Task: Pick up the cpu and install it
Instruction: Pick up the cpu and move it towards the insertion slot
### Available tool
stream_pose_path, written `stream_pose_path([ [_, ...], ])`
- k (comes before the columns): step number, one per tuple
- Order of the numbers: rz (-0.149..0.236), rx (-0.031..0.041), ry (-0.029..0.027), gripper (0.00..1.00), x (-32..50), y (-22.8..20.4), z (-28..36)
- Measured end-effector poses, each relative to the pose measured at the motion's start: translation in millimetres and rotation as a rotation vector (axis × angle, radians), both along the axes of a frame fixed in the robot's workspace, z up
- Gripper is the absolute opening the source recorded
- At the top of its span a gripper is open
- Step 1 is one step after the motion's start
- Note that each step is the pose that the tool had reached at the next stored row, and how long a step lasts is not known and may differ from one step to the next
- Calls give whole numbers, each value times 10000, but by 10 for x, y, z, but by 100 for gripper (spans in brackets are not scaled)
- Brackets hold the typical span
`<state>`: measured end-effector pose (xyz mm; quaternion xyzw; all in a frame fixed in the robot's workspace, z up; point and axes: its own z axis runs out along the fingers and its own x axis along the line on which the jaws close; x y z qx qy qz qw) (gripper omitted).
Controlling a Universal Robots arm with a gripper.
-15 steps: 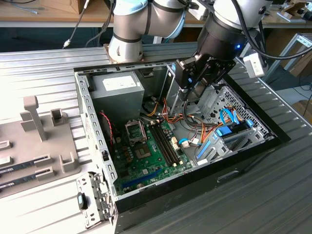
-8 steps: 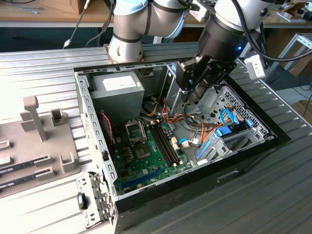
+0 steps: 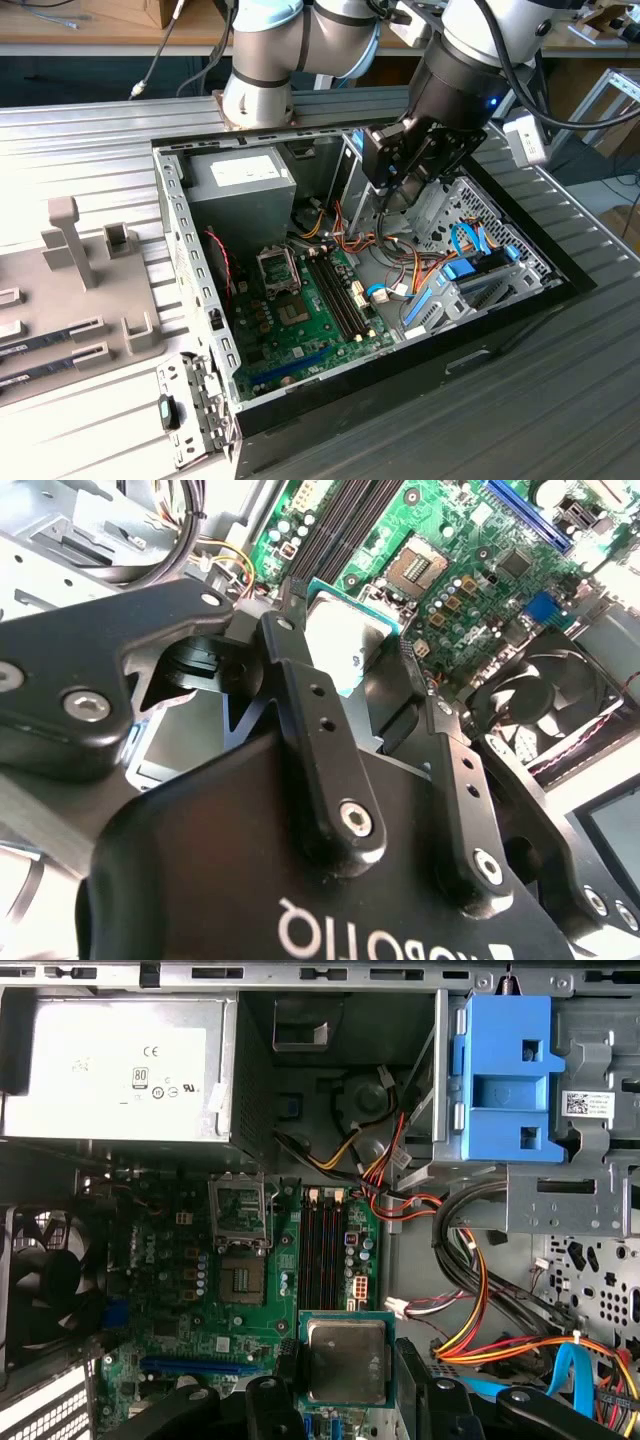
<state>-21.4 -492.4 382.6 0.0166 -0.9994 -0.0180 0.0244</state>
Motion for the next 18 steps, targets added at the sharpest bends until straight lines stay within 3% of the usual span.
stream_pose_path([
  [18, 0, 1, 0, 47, 0, -94, -21],
])
